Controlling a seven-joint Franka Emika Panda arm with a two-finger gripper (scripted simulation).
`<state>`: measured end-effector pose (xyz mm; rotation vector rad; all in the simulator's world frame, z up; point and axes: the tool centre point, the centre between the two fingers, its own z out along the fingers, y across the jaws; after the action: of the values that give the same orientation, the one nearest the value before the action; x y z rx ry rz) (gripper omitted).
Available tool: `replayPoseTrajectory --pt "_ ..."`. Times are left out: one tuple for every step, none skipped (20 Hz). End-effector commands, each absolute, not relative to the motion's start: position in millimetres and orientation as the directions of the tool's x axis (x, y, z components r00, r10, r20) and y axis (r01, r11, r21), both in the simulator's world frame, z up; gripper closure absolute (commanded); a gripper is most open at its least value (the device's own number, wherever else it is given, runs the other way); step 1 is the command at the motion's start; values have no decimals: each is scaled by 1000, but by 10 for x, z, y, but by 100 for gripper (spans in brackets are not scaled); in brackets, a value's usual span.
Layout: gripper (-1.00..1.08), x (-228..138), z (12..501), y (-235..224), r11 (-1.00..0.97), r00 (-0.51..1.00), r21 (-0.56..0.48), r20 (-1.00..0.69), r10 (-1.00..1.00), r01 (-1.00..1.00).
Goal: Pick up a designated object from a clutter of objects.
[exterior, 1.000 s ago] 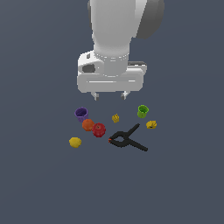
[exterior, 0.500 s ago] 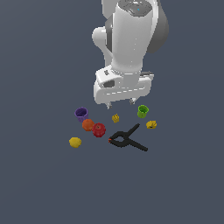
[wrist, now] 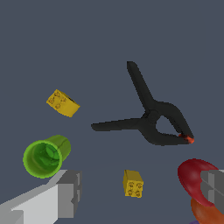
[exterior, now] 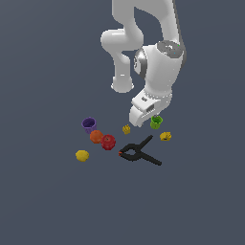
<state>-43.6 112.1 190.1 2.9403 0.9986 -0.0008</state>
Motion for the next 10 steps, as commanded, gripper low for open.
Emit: replayPoseTrajectory --pt "-92 -608 1683 1316 -722 723 30 -13 691 691" --pt "-92 -681 1601 1389 -692 693 27 -13 721 721" --pt "-92 -755 1524 1456 -663 663 25 -13 748 748" --pt "-92 -826 1452 1519 -634 634 23 -12 773 773" --pt "-92 -896 1386 1576 -606 606 20 -12 795 796" --pt "-92 -964 1326 1628 -578 579 18 -11 816 816" --pt "-92 -1028 1270 1675 -552 553 16 -10 833 833" --pt "-92 -1090 1220 1718 -528 528 14 -9 849 849" --pt "-92 -1148 1174 1757 -504 504 12 -8 863 863" --pt "-92 -1203 1132 1792 -482 483 10 -7 876 876"
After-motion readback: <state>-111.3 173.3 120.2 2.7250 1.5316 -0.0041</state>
